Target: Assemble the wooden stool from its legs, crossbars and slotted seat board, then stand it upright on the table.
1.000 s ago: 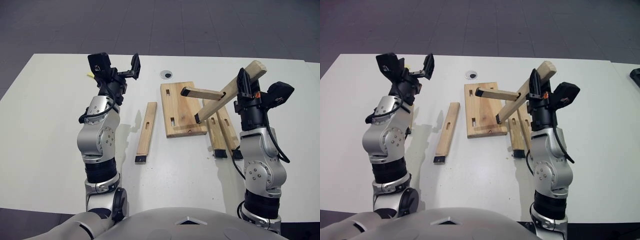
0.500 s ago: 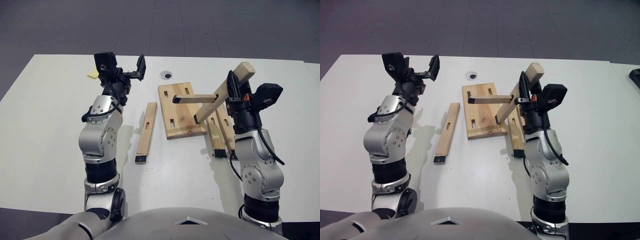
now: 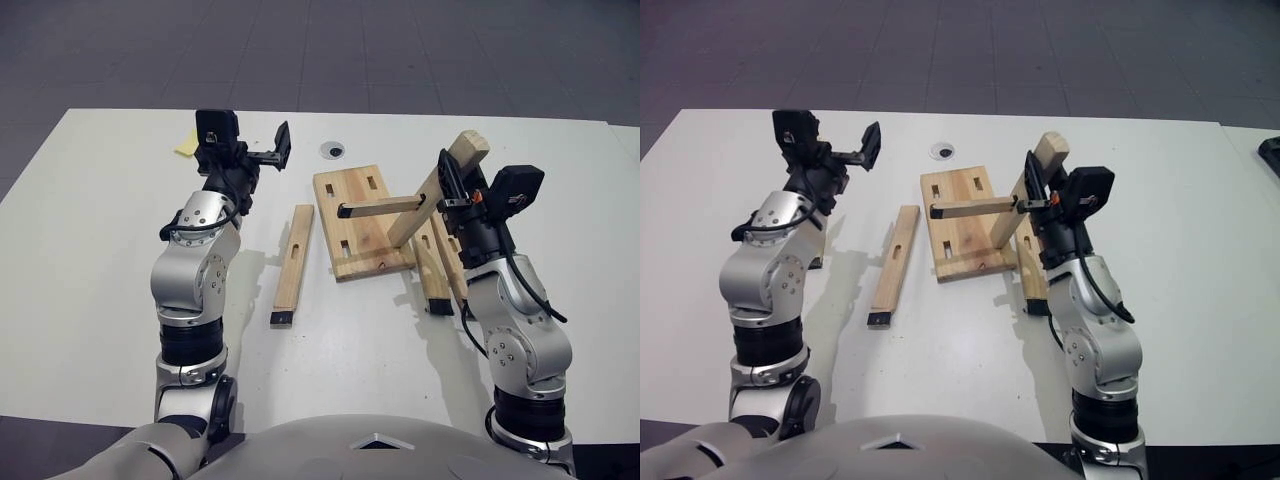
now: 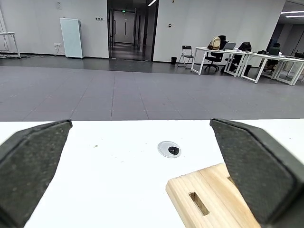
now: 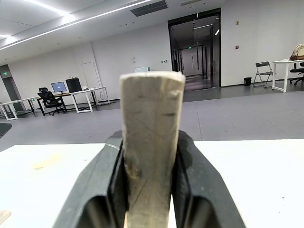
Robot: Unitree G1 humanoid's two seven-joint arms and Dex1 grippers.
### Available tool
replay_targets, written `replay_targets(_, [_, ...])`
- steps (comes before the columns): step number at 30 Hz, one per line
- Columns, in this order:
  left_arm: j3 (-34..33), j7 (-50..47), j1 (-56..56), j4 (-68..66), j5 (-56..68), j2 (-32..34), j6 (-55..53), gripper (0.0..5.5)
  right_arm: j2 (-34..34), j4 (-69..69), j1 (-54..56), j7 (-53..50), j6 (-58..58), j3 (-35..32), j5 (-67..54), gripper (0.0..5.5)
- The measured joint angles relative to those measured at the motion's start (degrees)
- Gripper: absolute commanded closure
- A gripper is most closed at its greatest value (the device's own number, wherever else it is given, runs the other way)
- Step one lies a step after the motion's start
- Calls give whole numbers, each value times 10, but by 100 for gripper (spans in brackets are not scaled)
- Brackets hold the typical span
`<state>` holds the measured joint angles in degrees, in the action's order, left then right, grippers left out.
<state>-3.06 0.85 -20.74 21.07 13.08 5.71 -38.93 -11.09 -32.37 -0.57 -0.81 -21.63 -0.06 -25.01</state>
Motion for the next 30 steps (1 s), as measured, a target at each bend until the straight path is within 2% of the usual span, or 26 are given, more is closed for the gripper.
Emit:
replay_targets(3, [16, 4, 0, -1, 0, -1, -2, 10, 0, 4, 3, 2, 0, -4, -4, 450])
replay_targets(8, [137, 77, 29, -17, -42, 71, -25, 10, 3, 16, 8, 3, 0, -14, -17, 450])
replay_targets(13, [213, 102, 59, -78, -96, 111, -35, 10, 6, 20, 10, 5, 0, -19, -22, 450])
replay_targets(20, [286, 124, 40, -124, -111, 33, 31, 10, 6, 28, 19, 9, -4, -21, -25, 450])
replay_targets(30, [301, 181, 9, -199, -106, -30, 137, 10, 6, 43, 36, 18, -8, -21, -24, 450])
